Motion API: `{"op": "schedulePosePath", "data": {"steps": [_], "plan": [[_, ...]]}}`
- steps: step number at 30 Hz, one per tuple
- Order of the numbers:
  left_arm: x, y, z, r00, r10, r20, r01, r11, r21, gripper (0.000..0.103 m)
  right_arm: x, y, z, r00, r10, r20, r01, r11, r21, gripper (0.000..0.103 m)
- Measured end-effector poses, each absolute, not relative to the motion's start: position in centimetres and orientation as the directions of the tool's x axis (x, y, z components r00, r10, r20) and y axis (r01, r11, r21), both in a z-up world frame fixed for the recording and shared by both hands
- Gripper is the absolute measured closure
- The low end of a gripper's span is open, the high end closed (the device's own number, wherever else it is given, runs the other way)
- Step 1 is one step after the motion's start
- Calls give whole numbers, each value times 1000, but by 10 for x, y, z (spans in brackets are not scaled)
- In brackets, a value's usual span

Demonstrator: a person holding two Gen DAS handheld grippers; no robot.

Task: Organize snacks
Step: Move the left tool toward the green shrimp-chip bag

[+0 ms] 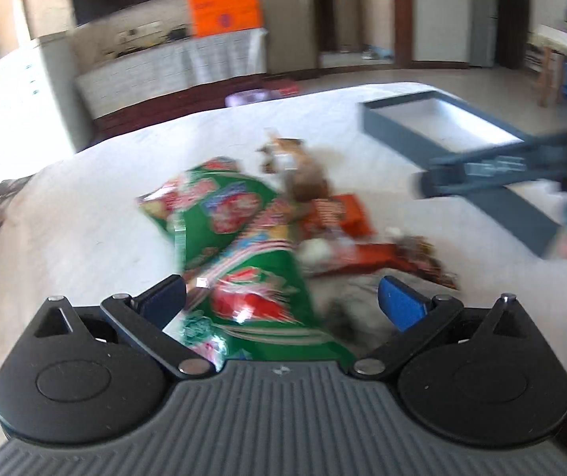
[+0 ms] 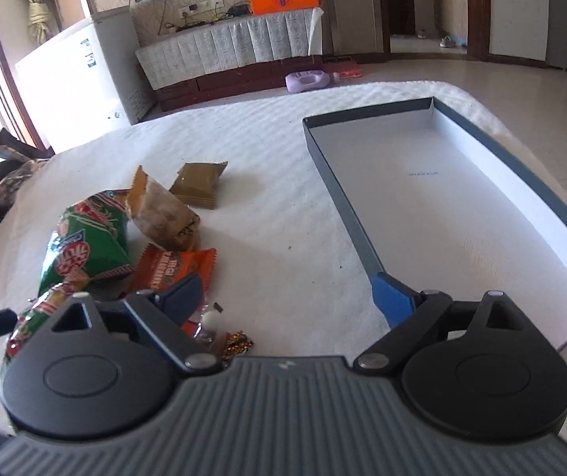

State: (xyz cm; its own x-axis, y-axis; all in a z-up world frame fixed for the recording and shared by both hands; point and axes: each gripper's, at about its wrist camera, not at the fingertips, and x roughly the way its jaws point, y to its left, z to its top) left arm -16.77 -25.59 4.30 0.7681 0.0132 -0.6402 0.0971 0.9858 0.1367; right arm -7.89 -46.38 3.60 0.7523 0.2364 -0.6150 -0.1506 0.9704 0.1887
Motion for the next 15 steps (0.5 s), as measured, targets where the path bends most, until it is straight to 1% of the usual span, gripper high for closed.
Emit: {"op": "schedulePosePath", "data": {"steps": [2,4,7,9,12,15], "plan": [[-154,-240,43,763,91,-640,20,986,164,0,-97,-458,51,802,217,-557,-174,976,129,9],[-151,-220,53,761,121,-637,-26,987,157,0,-121,-455,59,851,198,-487,-178,980,88,9],[-165,-213,63,776,153,-612,-50,982,182,0,-150,-449,69,884,192,-426,-183,981,62,9],[-176,-208,70,777,155,-610,-57,983,176,0,-165,-443,70,895,185,-405,-194,981,20,9],[-175,-200,80,785,143,-603,-61,986,154,0,-182,-436,71,913,134,-385,-168,984,-57,9],[-191,-194,86,799,127,-588,-51,988,145,0,-194,-435,73,895,169,-414,-201,979,-34,9]]}}
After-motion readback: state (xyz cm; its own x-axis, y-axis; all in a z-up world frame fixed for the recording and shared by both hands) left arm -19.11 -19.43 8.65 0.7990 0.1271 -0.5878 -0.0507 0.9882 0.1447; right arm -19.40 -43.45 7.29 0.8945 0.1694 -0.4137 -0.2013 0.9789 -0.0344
